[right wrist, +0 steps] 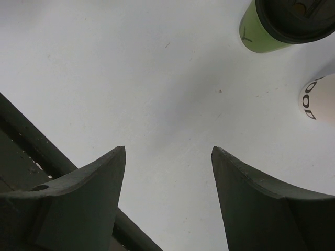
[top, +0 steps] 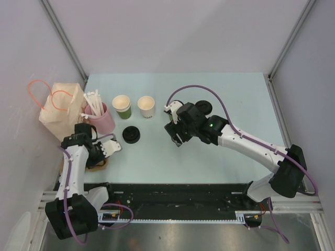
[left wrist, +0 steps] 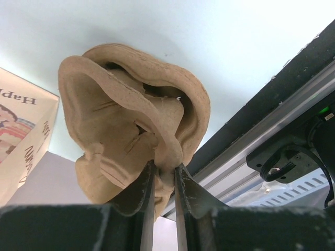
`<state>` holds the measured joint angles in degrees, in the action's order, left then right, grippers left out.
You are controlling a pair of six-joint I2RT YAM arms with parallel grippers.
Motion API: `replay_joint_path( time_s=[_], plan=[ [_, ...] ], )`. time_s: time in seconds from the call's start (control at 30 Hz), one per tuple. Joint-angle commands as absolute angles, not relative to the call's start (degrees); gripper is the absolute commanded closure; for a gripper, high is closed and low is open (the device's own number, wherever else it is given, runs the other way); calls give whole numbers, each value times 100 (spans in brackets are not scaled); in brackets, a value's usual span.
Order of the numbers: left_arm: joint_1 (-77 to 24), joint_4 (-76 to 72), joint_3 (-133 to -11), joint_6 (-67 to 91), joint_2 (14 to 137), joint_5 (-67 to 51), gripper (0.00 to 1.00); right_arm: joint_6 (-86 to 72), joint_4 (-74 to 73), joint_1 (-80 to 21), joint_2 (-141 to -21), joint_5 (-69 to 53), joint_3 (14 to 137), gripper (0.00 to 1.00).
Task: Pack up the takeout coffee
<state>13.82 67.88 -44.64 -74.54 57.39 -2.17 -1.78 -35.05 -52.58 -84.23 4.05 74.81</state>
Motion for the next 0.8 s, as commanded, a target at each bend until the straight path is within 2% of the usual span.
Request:
replay_joint_path(
  time_s=[0.0,0.13,0.33,0.53,0.77],
  plan=[
    [1275,6812,-4790,-7418,5371,-667,99,-220,-3323,-5352,-8438,369,7427,28],
    [1090,6759,-4895,-7436,4896,-747,99,-264,-3191,-5431,-8429,369,7418,29],
    [686,6733,-4764,-7234,4623,-247,100,-308,-2997,-5554,-8394,334,7313,28],
    [589,6014,-4045,-7181,4536,96,100,-316,-2839,-5599,-8376,273,7172,29],
    [343,6012,-3613,-6926,4202,325,100,-308,-2778,-5599,-8166,308,6988,29]
  ],
)
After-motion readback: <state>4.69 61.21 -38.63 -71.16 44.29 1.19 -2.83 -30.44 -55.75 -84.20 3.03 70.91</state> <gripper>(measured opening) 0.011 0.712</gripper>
